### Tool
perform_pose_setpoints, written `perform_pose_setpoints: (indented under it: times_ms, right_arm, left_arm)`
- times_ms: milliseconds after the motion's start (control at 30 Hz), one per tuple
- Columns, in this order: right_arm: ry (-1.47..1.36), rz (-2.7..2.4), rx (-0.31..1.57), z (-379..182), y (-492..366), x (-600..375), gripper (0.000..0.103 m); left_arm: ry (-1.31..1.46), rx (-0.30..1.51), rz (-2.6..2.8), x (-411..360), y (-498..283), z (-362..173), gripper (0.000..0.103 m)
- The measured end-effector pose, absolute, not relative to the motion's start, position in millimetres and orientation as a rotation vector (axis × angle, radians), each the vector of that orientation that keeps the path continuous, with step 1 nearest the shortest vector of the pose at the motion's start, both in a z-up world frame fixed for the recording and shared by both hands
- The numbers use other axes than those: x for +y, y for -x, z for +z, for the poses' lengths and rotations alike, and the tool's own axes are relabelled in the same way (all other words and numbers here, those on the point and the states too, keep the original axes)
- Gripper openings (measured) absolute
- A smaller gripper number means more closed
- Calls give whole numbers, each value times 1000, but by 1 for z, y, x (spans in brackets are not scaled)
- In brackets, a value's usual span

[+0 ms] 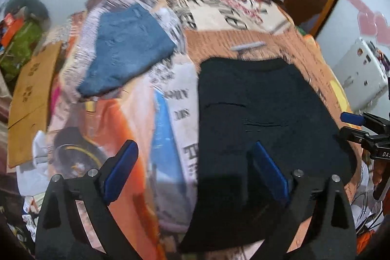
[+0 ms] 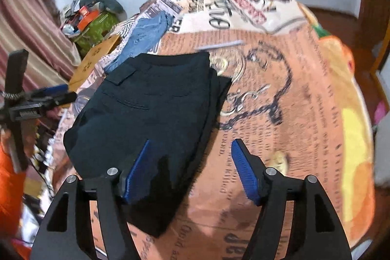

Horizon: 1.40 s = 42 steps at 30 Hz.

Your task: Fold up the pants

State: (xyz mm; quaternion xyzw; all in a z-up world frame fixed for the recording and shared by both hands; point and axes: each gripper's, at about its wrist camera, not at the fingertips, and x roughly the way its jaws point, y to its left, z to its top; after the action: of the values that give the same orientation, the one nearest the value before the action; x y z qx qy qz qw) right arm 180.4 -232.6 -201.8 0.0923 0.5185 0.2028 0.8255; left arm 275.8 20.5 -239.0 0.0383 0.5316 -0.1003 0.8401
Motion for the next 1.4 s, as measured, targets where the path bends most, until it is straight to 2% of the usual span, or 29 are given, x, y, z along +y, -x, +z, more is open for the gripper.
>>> perform_pose_setpoints:
  times_ms: [167,333,767,867,1000,1067,1133,1233,1400]
  right_arm:
    - [-280,454,1179,-227,-189,-229,65]
    - [-323,486,1187,-232,-197,-227,72]
    - [-378,565,1205,-237,-218,-214,69]
    - [-380,548,1202,-236,-220,-214,64]
    - [-351,539,1190,-232,-223,-214,52]
    - [-337,536,1178,-229,-222,-214,46]
    - [-320,515,1164,-225,-224,-215,32]
    - [-324,518,1153,-221,-226,-218,24]
    - [-298,525,1126,-210,-225,-215,19]
  left_arm:
    - [-8,1240,-286,13,-292,-274,96]
    - [131,1327,-385,9,-304,-293,96]
    - [220,1327,-468,-7,-327,-294,98]
    - [224,1309,-449,-8,-330,-291,90]
    - [235,1299,-406,-1,-331,-288,70]
    - [231,1282,-397,2,-327,-282,64]
    - [215,1263,-383,3,-324,-276,54]
    - [209,1237,-374,4,-318,-268,45]
    - [202,1208,-377,1,-312,-257,34]
